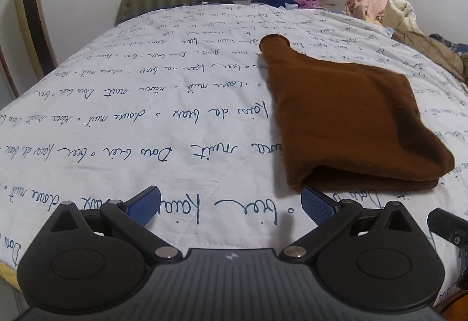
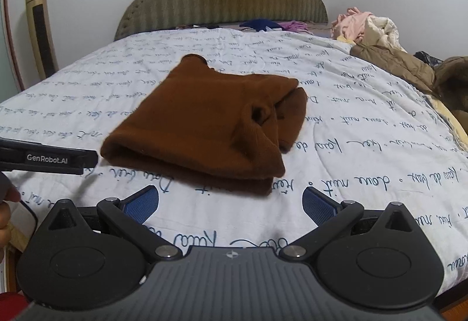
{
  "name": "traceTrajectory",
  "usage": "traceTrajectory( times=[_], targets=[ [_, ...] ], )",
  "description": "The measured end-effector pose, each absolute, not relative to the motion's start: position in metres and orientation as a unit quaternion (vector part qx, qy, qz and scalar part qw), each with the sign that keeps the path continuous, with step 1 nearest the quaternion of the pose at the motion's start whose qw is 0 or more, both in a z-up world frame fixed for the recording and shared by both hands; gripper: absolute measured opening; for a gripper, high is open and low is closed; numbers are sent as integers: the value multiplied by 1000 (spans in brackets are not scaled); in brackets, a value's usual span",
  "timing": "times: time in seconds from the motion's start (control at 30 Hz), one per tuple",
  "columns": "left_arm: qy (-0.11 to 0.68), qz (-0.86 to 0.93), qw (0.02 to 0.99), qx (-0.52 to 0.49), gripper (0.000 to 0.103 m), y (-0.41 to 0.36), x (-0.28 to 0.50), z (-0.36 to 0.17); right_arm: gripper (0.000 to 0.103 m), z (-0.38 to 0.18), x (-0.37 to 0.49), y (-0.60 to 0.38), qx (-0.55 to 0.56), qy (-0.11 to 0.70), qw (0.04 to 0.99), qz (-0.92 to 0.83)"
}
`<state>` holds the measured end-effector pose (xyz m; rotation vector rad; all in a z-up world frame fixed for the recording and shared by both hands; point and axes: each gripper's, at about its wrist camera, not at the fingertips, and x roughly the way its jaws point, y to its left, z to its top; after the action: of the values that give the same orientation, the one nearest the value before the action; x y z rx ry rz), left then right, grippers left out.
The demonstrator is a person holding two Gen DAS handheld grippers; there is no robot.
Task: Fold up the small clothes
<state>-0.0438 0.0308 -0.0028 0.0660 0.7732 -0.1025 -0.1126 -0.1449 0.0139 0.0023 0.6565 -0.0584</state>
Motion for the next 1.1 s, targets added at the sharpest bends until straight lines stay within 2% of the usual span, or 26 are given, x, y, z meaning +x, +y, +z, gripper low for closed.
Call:
traceTrajectory(
  times=[0.47, 1.1],
  targets=[
    [418, -51, 907, 17, 103, 30, -37, -11, 103, 9, -108, -143, 3, 324, 946, -23],
    [419, -29, 907, 21, 103, 32, -38, -15, 103, 5, -104, -137, 0, 327, 945, -20]
  ],
)
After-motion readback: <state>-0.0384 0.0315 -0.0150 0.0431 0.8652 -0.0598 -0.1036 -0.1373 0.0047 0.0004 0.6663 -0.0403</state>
